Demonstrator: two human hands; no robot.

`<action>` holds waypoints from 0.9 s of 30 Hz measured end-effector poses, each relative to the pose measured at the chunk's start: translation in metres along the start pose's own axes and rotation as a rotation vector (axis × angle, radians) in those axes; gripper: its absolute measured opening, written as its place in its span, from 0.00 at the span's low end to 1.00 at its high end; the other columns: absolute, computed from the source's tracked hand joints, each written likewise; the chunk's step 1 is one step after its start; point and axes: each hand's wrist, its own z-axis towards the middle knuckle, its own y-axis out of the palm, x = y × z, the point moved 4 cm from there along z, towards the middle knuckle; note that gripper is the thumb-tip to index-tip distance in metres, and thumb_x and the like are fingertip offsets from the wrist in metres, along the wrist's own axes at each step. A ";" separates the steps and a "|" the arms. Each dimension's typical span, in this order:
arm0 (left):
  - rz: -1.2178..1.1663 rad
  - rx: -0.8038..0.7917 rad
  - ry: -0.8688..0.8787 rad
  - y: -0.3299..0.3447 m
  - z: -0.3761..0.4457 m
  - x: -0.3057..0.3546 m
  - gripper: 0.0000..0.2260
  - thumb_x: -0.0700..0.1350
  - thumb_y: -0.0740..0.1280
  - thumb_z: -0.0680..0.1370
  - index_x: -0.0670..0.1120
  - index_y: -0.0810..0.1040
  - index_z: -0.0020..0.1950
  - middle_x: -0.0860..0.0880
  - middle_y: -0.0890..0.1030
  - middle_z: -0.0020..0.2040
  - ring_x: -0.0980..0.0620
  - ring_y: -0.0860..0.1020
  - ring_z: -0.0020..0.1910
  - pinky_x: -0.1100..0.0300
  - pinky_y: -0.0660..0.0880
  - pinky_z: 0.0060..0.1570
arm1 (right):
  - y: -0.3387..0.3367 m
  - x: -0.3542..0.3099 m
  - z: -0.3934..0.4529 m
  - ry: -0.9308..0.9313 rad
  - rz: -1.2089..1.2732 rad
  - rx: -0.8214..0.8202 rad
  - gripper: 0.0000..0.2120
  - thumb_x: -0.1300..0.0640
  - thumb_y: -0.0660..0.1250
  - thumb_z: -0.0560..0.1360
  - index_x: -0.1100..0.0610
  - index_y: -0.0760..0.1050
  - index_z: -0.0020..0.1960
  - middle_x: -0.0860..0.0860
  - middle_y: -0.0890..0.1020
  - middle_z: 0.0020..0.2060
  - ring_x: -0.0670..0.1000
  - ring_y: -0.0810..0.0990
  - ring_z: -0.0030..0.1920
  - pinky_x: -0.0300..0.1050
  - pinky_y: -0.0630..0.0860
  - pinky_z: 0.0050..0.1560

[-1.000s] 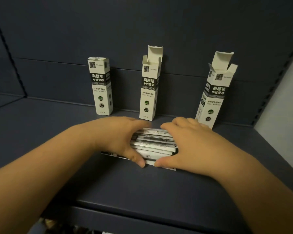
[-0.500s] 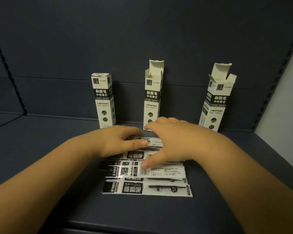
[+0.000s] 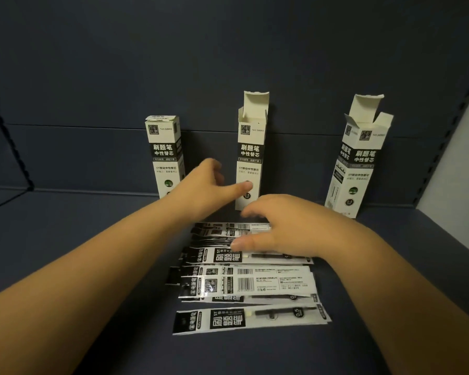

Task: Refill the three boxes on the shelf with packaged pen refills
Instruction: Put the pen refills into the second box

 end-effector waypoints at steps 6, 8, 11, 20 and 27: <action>-0.235 0.041 0.062 0.027 0.031 0.017 0.41 0.55 0.79 0.68 0.48 0.62 0.75 0.57 0.75 0.59 0.58 0.75 0.59 0.69 0.72 0.48 | 0.006 -0.005 -0.008 -0.036 -0.022 0.031 0.35 0.26 0.66 0.69 0.44 0.74 0.69 0.40 0.77 0.63 0.43 0.76 0.61 0.49 0.77 0.62; -0.300 0.079 0.050 0.034 0.038 0.019 0.42 0.55 0.79 0.68 0.46 0.61 0.75 0.55 0.75 0.61 0.57 0.75 0.58 0.64 0.74 0.52 | 0.007 -0.005 -0.007 -0.057 -0.047 0.052 0.33 0.27 0.66 0.70 0.44 0.75 0.68 0.40 0.77 0.61 0.43 0.76 0.60 0.49 0.77 0.62; -0.316 0.139 0.070 0.041 0.046 0.020 0.43 0.54 0.80 0.68 0.46 0.59 0.75 0.51 0.74 0.66 0.54 0.75 0.62 0.58 0.75 0.59 | 0.006 -0.007 -0.006 -0.090 -0.067 0.081 0.29 0.29 0.67 0.72 0.45 0.77 0.66 0.40 0.78 0.57 0.43 0.76 0.58 0.48 0.77 0.60; -0.293 0.142 0.135 0.036 0.041 0.019 0.33 0.51 0.78 0.71 0.49 0.65 0.71 0.60 0.74 0.55 0.60 0.76 0.54 0.70 0.71 0.45 | 0.012 -0.010 -0.005 -0.116 -0.083 0.114 0.21 0.37 0.66 0.76 0.45 0.78 0.66 0.41 0.77 0.55 0.44 0.75 0.58 0.49 0.77 0.59; -0.268 0.320 0.255 -0.026 -0.001 0.026 0.28 0.49 0.77 0.72 0.55 0.67 0.66 0.62 0.77 0.53 0.73 0.75 0.51 0.80 0.71 0.44 | 0.013 -0.014 -0.006 -0.124 -0.078 0.167 0.14 0.46 0.64 0.78 0.43 0.78 0.63 0.40 0.77 0.52 0.42 0.75 0.54 0.47 0.78 0.55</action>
